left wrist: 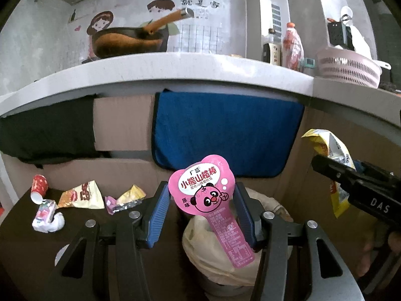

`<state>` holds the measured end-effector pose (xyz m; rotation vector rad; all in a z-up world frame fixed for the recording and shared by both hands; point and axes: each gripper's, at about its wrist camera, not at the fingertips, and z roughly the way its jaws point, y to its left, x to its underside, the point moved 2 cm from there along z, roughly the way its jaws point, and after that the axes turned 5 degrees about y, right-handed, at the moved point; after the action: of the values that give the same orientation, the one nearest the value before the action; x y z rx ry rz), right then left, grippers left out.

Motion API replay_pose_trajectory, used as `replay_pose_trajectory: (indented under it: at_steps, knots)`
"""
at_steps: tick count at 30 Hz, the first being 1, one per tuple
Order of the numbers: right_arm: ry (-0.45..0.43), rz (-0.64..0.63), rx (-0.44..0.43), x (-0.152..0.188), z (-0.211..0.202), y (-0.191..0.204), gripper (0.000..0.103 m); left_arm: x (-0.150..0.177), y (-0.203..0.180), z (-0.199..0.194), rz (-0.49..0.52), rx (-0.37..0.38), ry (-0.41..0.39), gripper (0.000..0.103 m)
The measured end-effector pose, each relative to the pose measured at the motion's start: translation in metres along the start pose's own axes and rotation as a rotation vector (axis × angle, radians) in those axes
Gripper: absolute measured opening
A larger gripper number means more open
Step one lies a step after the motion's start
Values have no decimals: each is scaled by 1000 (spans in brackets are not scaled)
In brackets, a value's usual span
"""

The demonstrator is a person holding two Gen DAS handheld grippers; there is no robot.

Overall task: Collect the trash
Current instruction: 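Open both tools over the bin to drop the snack bag and candy package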

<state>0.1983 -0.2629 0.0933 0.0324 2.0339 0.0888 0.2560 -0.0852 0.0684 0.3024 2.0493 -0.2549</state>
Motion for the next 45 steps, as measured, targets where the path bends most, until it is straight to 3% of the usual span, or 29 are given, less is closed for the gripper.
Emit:
replay_pose_trajectory:
  at_steps: [12,30,37,41,45]
  knots:
    - [89,52,4,18,44,-20,52,18,4,49,-24,22,88,52]
    - [276,134,2,48,128,-39,54,42,13,147,-111,149,340,52]
    - [315,138,23,56,144,-42,54,43,10,159,-103,194,341,52]
    - [303,159,28,55,146,-44,63,46,13,165,-114,256,361,56]
    - [286,166,50,53,143,-46,67,43,14,161,-114,271,346,58]
